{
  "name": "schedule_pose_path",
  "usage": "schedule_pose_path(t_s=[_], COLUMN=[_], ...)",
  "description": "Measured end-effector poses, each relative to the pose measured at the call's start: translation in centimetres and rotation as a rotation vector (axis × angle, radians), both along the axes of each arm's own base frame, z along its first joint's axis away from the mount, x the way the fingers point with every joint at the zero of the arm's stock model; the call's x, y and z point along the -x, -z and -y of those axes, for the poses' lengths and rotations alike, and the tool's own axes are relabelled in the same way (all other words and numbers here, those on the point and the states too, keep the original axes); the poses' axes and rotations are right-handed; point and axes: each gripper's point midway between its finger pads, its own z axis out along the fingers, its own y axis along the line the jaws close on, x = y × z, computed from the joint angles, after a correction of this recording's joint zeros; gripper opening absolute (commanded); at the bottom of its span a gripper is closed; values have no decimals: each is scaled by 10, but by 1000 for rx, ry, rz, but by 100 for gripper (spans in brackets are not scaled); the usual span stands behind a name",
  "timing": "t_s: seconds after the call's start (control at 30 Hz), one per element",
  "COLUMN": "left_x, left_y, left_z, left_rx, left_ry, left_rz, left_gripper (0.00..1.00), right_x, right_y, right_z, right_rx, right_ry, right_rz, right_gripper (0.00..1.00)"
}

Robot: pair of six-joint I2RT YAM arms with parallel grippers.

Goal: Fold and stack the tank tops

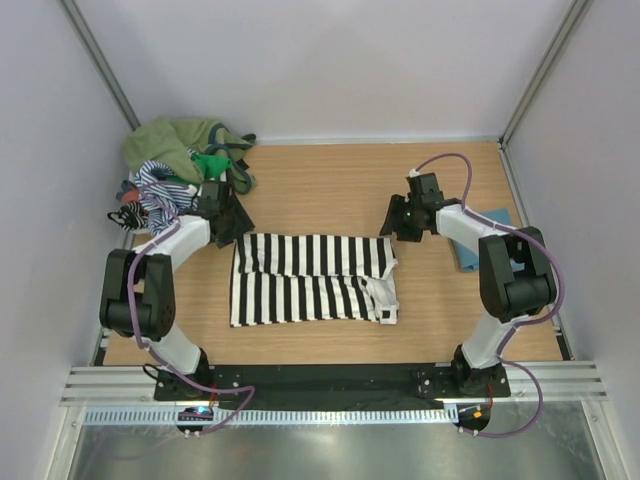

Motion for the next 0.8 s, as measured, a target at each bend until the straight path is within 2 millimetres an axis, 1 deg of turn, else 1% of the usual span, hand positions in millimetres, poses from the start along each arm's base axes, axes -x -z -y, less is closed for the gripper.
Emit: schedule_pose_path(t_s=[0.1, 0.3, 0.37, 0.4, 0.43, 0.5, 0.53, 0.57, 0.6, 0.63, 0.67, 0.7, 0.73, 0.77, 0.8], left_x=[-8, -13, -15, -16, -16, -16, -15, -14, -14, -14, -14, -13, -13, -13, -13], left_y=[0, 15, 20, 22, 24, 29, 32, 35, 36, 36, 37, 38, 39, 39, 38], left_z=[-1, 0, 0, 0, 1, 1, 2, 2, 1, 2, 3, 3, 4, 5, 5], left_rx=[-12, -21, -22, -22, -22, -17, -15, -13, -12, -7, -3, -1, 2, 6, 8], left_ry=[4, 11, 11, 11, 12, 14, 15, 16, 14, 17, 16, 21, 23, 24, 28], left_rz=[5, -34, -43, -48, -52, -66, -74, -82, -86, -87, -90, -92, -94, -94, -94], left_gripper=[62, 58, 55, 53, 49, 46, 39, 33, 29, 18, 13, 9, 2, 0, 0], right_x=[-6, -7, -7, -8, -10, -12, -14, -15, -17, -17, -17, -17, -16, -16, -17], right_y=[5, 17, 21, 21, 21, 23, 24, 24, 25, 25, 26, 27, 28, 28, 28], right_z=[-3, -8, -9, -10, -11, -15, -16, -18, -19, -19, -20, -21, -22, -22, -22], right_rx=[-18, -57, -67, -77, -83, -106, -115, -126, -135, -140, -144, -149, -151, -154, -155], right_ry=[-17, -36, -40, -42, -43, -49, -48, -50, -50, -52, -54, -54, -57, -57, -55], right_rz=[-2, -29, -38, -38, -38, -40, -39, -38, -36, -36, -39, -42, -44, -45, -45], right_gripper=[57, 54, 49, 44, 41, 36, 33, 30, 21, 16, 11, 1, 1, 1, 1])
